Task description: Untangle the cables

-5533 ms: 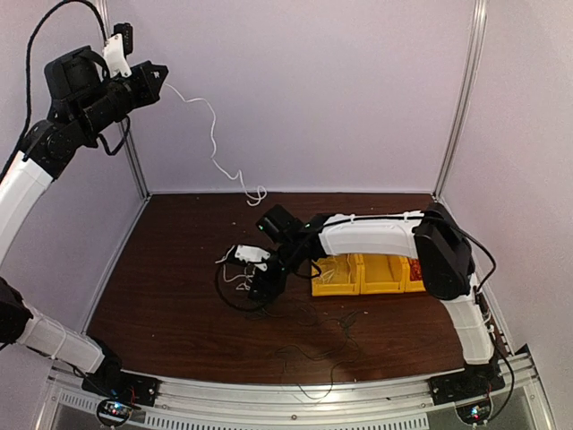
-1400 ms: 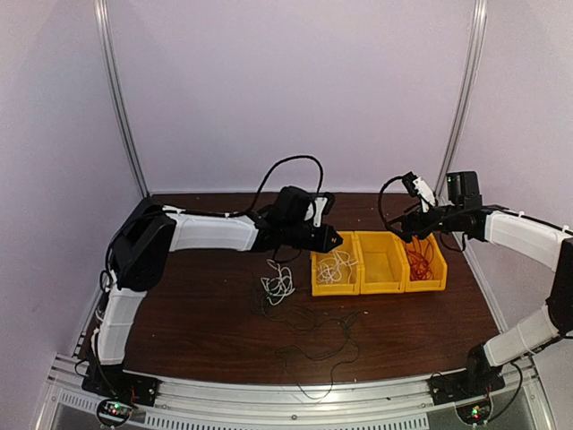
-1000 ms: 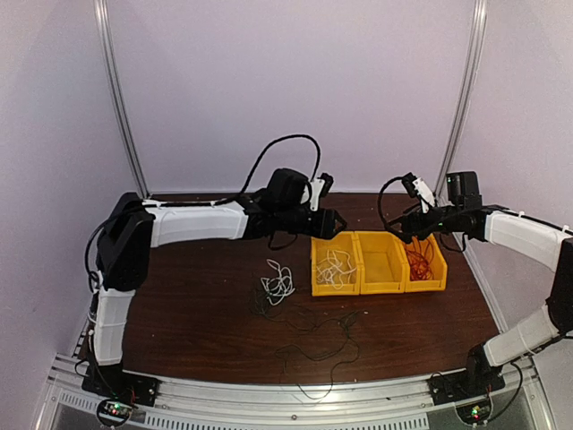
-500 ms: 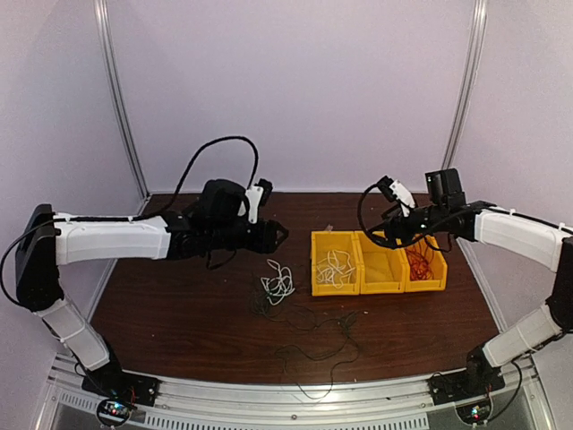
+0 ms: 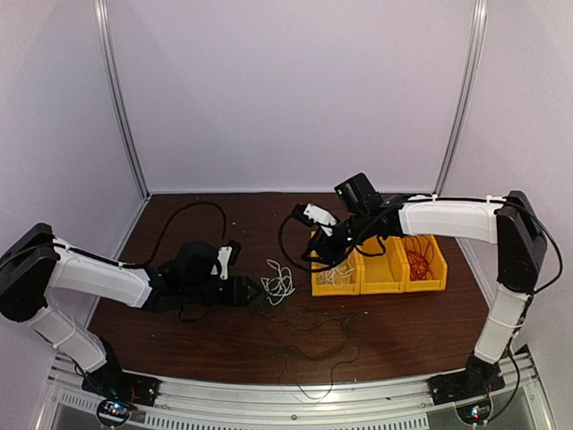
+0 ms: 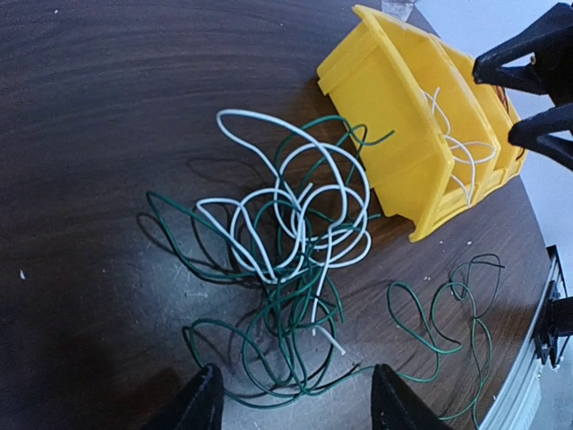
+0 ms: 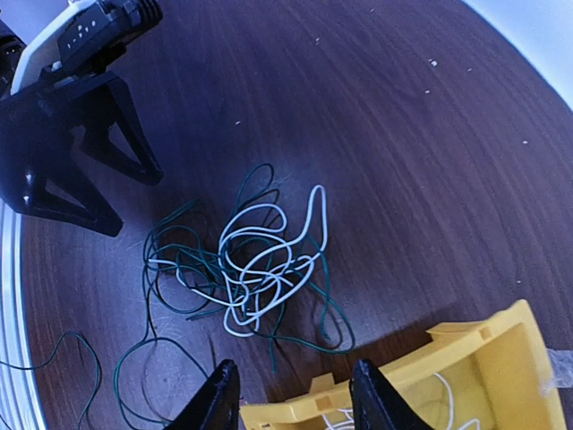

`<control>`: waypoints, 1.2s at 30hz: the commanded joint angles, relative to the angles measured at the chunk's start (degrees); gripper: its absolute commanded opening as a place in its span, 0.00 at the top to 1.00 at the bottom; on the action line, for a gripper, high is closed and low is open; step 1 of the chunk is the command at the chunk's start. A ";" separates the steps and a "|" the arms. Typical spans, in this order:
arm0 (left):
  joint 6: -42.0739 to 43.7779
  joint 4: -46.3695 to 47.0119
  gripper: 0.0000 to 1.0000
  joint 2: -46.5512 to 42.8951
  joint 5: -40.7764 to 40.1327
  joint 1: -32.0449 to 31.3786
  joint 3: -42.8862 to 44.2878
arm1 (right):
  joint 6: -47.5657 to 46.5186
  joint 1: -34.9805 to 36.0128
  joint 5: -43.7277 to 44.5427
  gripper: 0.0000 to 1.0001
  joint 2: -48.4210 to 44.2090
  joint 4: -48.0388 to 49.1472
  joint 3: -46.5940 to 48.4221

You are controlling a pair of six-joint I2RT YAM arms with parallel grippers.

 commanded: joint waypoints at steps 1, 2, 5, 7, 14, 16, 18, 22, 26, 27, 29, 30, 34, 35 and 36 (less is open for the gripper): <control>-4.79 10.33 0.42 -0.05 2.30 0.15 -2.81 | 0.80 3.93 -0.17 0.56 4.35 -4.29 4.47; -5.21 11.05 0.43 0.54 2.63 0.15 -3.00 | 1.13 4.57 -0.34 0.55 5.71 -4.89 5.44; -6.56 14.85 0.47 3.07 3.75 0.15 -4.02 | 2.19 6.02 -0.88 0.52 9.64 -6.55 8.23; -7.44 17.71 0.52 4.82 4.50 0.15 -4.55 | 2.74 6.63 -0.87 0.51 11.69 -7.31 9.78; -9.13 22.58 0.65 8.88 5.08 0.15 -5.72 | 6.06 7.12 0.49 0.50 16.53 -8.13 13.78; -9.59 24.08 0.69 9.77 5.61 0.15 -6.12 | 7.19 7.14 0.96 0.50 18.03 -8.51 15.22; -9.93 24.97 0.72 10.76 5.93 0.15 -6.20 | 8.25 7.19 1.18 0.50 19.09 -8.45 16.16; -10.79 26.64 0.75 12.39 6.39 0.15 -6.39 | 9.74 7.18 1.70 0.54 21.15 -8.51 18.18; -11.21 27.91 0.77 13.59 6.60 0.15 -6.42 | 11.17 7.12 3.37 0.68 23.12 -9.48 20.21; -11.38 28.14 0.78 13.78 6.63 0.16 -6.47 | 11.56 7.13 3.45 0.71 23.19 -9.43 20.18; -11.56 28.57 0.79 14.22 6.53 0.15 -6.55 | 12.49 7.12 3.65 0.75 22.98 -8.80 19.85; -11.67 28.79 0.79 14.46 6.43 0.15 -6.59 | 12.84 7.12 3.56 0.78 22.64 -8.59 19.67; -11.90 29.19 0.68 15.50 5.74 0.15 -6.50 | 13.45 7.12 2.01 0.87 21.25 -9.46 19.95; -11.84 29.22 0.63 15.78 5.54 0.15 -6.46 | 13.45 7.12 1.69 0.91 20.74 -9.69 19.91; -11.74 29.18 0.58 16.05 5.57 0.15 -6.30 | 13.47 7.13 1.53 0.93 20.08 -9.82 19.76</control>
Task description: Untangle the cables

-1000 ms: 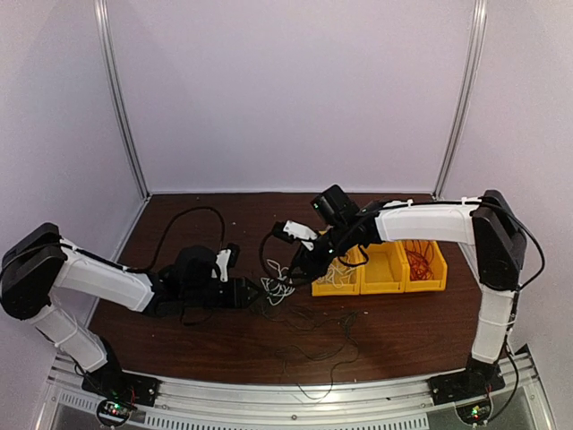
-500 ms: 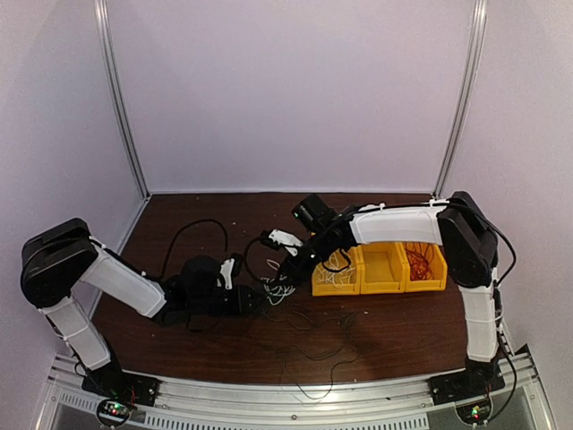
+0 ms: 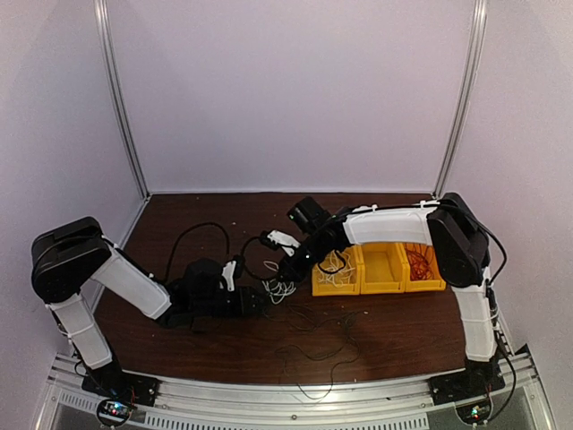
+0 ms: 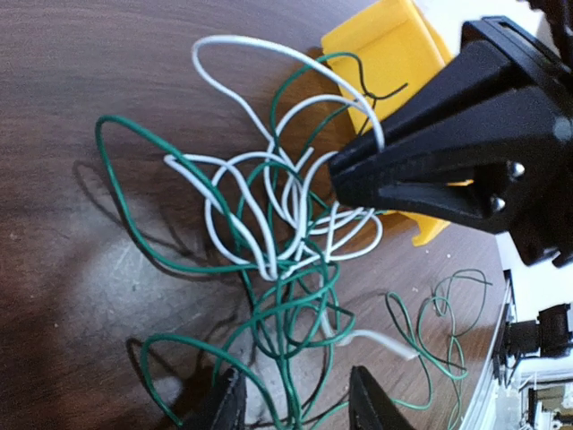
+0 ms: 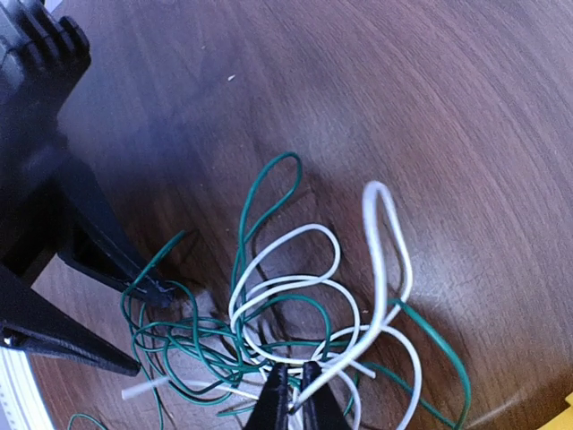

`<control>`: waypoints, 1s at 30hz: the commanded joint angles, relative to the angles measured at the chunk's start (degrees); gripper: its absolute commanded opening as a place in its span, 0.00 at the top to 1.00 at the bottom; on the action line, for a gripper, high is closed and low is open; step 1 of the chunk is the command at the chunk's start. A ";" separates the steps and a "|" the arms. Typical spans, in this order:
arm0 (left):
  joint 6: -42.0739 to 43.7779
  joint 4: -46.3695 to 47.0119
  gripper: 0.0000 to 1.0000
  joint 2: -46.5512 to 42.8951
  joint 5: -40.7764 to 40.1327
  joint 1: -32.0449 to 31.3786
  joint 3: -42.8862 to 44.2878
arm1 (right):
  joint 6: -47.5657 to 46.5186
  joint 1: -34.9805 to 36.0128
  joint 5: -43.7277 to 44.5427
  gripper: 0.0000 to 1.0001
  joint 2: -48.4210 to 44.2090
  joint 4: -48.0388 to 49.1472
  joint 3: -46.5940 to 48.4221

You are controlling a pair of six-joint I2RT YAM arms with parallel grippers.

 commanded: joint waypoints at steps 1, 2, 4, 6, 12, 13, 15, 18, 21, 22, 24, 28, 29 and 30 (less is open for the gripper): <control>-0.11 3.31 0.56 2.07 -0.48 0.15 -0.32 | 1.02 0.09 -0.69 0.98 -3.20 -1.32 0.74; 0.02 3.49 0.55 2.44 -0.39 0.15 -0.12 | 1.01 0.13 -0.87 1.00 -3.96 -1.49 0.61; 0.16 3.96 0.58 3.40 -0.25 0.15 0.30 | 0.73 0.15 -1.63 1.00 -5.40 -1.91 0.58; 0.08 4.68 0.62 4.17 -0.03 0.15 0.58 | 0.73 0.13 -2.32 1.00 -6.77 -2.25 0.66; 0.16 6.15 0.77 5.35 -0.16 0.15 0.81 | 0.69 0.13 -4.42 1.00 -9.87 -4.03 2.75; 0.17 6.16 0.80 5.39 -0.38 0.15 0.80 | 0.56 0.15 -4.83 1.00 -10.20 -4.60 3.48; 0.41 6.19 0.90 5.51 -0.46 0.15 0.76 | -0.35 0.15 -5.06 1.00 -11.19 -6.03 5.90; 0.63 5.99 1.00 5.59 -1.01 0.19 0.51 | -1.69 -0.27 -3.80 1.00 -12.90 -8.36 11.96; 0.62 6.07 1.00 5.66 -1.17 0.23 0.16 | -2.53 -1.80 -2.75 1.00 -13.63 -11.63 24.69; 0.58 6.12 1.00 5.61 -1.10 0.24 -0.02 | -2.84 -2.63 -2.51 1.00 -13.69 -12.67 29.00; 0.52 5.94 1.00 5.15 -1.14 0.24 -0.52 | -2.84 -5.05 -1.80 1.00 -14.70 -13.37 36.35; 0.52 4.93 1.00 3.46 -2.17 0.24 -2.01 | -1.51 -9.64 0.90 1.00 -20.82 -5.82 40.44; 0.68 4.25 1.00 3.22 -2.46 0.24 -2.15 | -1.79 -10.29 2.03 1.00 -22.53 -3.63 40.12; 0.85 3.75 1.00 2.92 -2.55 0.24 -2.18 | -2.44 -10.77 3.32 1.00 -23.89 -2.36 40.32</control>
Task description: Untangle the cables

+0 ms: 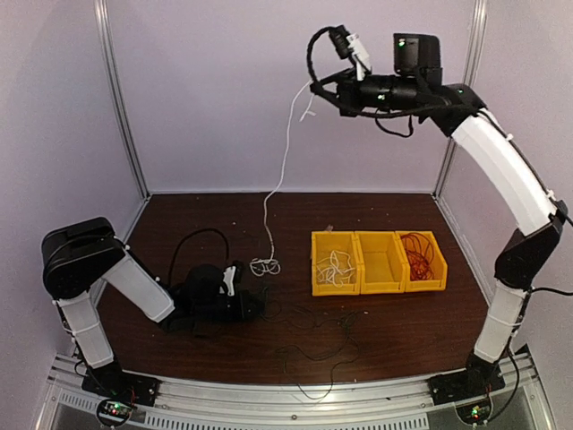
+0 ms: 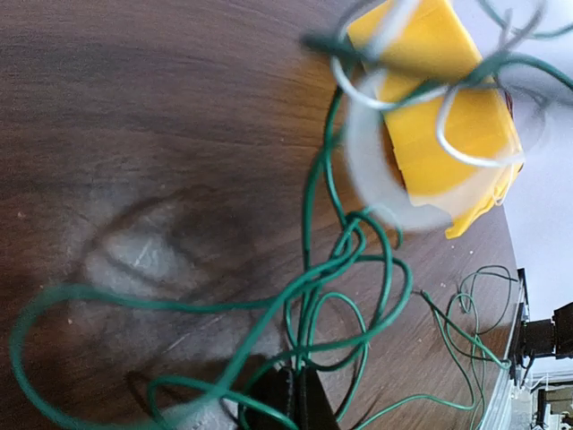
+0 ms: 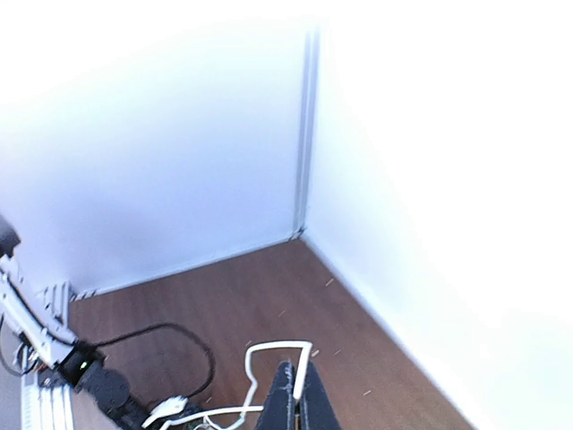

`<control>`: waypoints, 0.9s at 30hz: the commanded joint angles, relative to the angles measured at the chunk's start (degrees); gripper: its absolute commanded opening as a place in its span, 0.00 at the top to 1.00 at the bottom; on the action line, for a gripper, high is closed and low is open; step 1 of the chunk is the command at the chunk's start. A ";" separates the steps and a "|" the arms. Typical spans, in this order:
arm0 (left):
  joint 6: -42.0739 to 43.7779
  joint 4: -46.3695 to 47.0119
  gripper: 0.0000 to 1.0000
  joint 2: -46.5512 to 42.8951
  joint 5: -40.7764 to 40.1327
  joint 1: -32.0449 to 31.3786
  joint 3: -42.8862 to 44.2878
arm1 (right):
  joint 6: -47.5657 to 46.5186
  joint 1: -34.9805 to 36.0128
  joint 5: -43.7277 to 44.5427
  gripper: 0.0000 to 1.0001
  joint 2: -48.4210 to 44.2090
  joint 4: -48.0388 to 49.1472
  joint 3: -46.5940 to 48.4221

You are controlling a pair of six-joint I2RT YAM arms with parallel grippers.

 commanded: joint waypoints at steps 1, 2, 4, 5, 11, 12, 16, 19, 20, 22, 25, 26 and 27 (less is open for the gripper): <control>0.91 -0.68 1.00 -1.85 -1.67 0.24 -1.56 | -1.69 -3.08 6.06 1.00 -7.55 6.47 3.31; 1.06 -1.09 1.00 -2.04 -1.85 0.24 -1.66 | -2.36 -3.28 7.10 1.00 -7.37 5.57 5.83; 1.02 -1.69 1.00 -2.37 -2.17 0.22 -1.81 | -2.93 -4.00 8.05 1.00 -7.73 5.15 8.26; 1.03 -2.34 1.00 -2.56 -2.39 0.23 -1.83 | -2.89 -4.68 8.15 1.00 -8.12 5.59 8.78; 0.00 -5.52 1.00 -3.15 -4.48 0.26 -2.14 | -3.64 -8.48 10.68 1.00 -8.54 8.43 13.49; -0.62 -6.66 1.00 -3.22 -5.06 0.25 -2.08 | -4.08 -8.87 11.92 1.00 -8.46 9.44 14.62; -3.87 -14.24 1.00 -5.95 -11.03 0.24 -2.48 | -7.92 -9.85 18.44 1.00 -8.66 11.61 18.08; -10.01 -24.11 1.00 -12.56 -21.32 0.28 -4.02 | -9.63 -10.93 22.93 1.00 -9.49 12.83 17.93; -11.44 -26.77 1.00 -15.07 -24.68 0.36 -4.88 | -9.96 -11.39 24.00 1.00 -9.71 13.29 17.78; -14.01 -33.85 1.00 -20.52 -30.41 0.92 -5.57 | -10.28 -12.04 26.61 1.00 -10.39 14.30 17.55; -15.93 -42.87 1.00 -26.49 -35.88 2.47 -4.98 | -11.48 -12.57 29.37 1.00 -11.26 14.88 17.28; -15.86 -43.82 1.00 -27.83 -36.46 3.27 -5.11 | -11.80 -12.72 29.46 1.00 -11.67 14.85 16.74; -16.14 -46.26 1.00 -28.67 -36.71 4.16 -5.13 | -12.17 -12.74 30.09 1.00 -12.00 14.84 16.15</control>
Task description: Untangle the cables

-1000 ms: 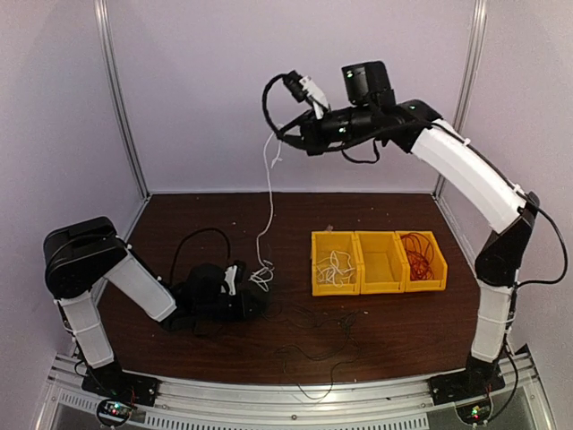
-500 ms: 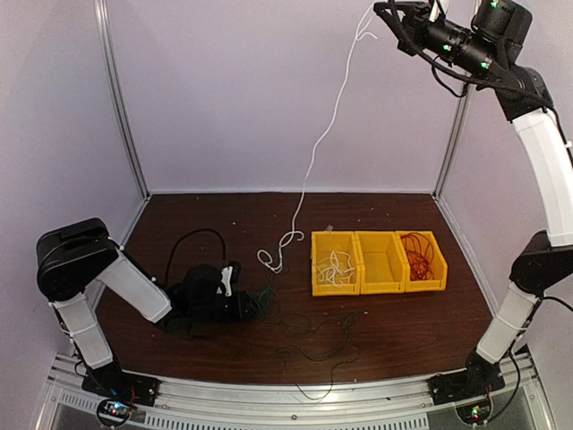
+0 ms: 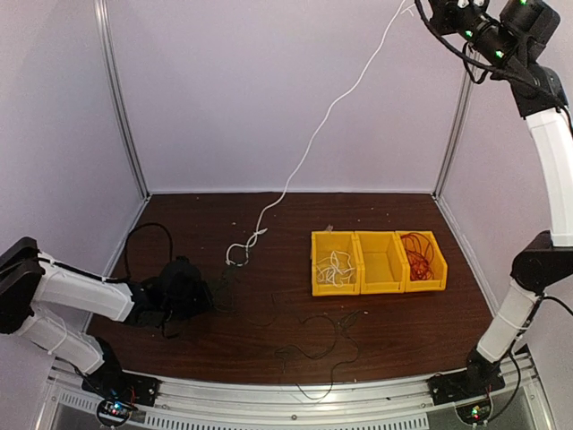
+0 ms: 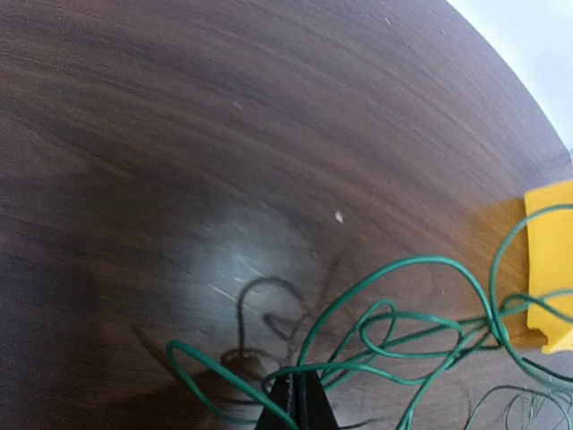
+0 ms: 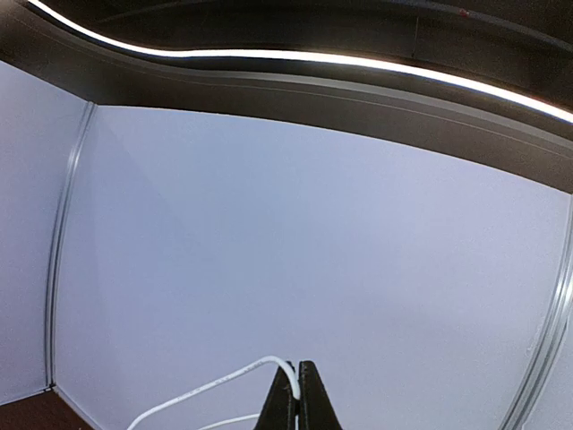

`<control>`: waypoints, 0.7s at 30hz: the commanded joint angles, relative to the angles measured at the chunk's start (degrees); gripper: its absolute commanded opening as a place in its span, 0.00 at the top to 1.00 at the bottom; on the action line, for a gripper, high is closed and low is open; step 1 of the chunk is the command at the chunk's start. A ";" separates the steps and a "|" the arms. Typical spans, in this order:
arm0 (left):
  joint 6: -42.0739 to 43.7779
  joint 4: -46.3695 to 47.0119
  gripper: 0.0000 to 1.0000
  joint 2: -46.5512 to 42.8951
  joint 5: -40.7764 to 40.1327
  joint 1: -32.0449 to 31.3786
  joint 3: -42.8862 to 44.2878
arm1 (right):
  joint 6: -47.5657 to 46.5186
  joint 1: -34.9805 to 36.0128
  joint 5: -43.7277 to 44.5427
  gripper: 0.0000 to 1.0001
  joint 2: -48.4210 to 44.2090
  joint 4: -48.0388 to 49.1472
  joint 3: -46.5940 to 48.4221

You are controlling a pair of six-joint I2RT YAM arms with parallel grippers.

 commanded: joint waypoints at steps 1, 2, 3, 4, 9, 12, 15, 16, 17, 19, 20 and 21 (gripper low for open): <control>-4.57 -15.42 1.00 -5.11 -9.90 3.80 -0.16 | -2.08 -0.72 6.96 1.00 -2.97 3.45 -0.72; -4.34 -16.29 1.00 -5.86 -9.71 4.83 -0.52 | -2.25 -1.10 7.84 1.00 -3.18 3.93 -0.88; -4.42 -17.38 1.00 -6.45 -9.84 5.74 -0.83 | -2.73 -1.26 8.65 1.00 -3.28 4.69 -0.81; -4.56 -18.07 1.00 -7.01 -9.90 6.26 -1.14 | -3.17 -1.51 10.60 1.00 -3.29 5.46 -0.50; -7.03 -20.06 1.00 -8.38 -11.32 8.05 -2.29 | -2.42 -4.52 13.24 1.00 -4.00 6.40 -0.48; -6.80 -18.85 1.00 -9.13 -11.65 8.60 -2.86 | -2.57 -4.99 12.21 1.00 -4.99 6.13 -3.39; -5.09 -20.48 1.00 -10.51 -10.63 12.44 -3.58 | -3.15 -6.01 13.60 1.00 -5.63 7.36 -3.91; -4.75 -19.94 1.00 -11.40 -9.57 13.88 -4.54 | -3.87 -6.31 14.45 1.00 -5.86 7.73 -3.78; -3.75 -18.06 1.00 -12.48 -8.34 14.75 -5.62 | -4.58 -6.80 14.95 1.00 -6.03 8.07 -3.66; -2.55 -15.92 1.00 -13.84 -7.05 15.06 -6.64 | -5.09 -7.07 14.25 1.00 -6.54 7.30 -4.48; -2.91 -16.82 1.00 -13.96 -7.61 15.07 -6.19 | -4.85 -7.08 14.17 1.00 -6.86 7.17 -5.51; -3.35 -18.54 1.00 -13.81 -8.78 15.15 -5.40 | -4.80 -7.15 14.27 1.00 -7.16 7.22 -6.67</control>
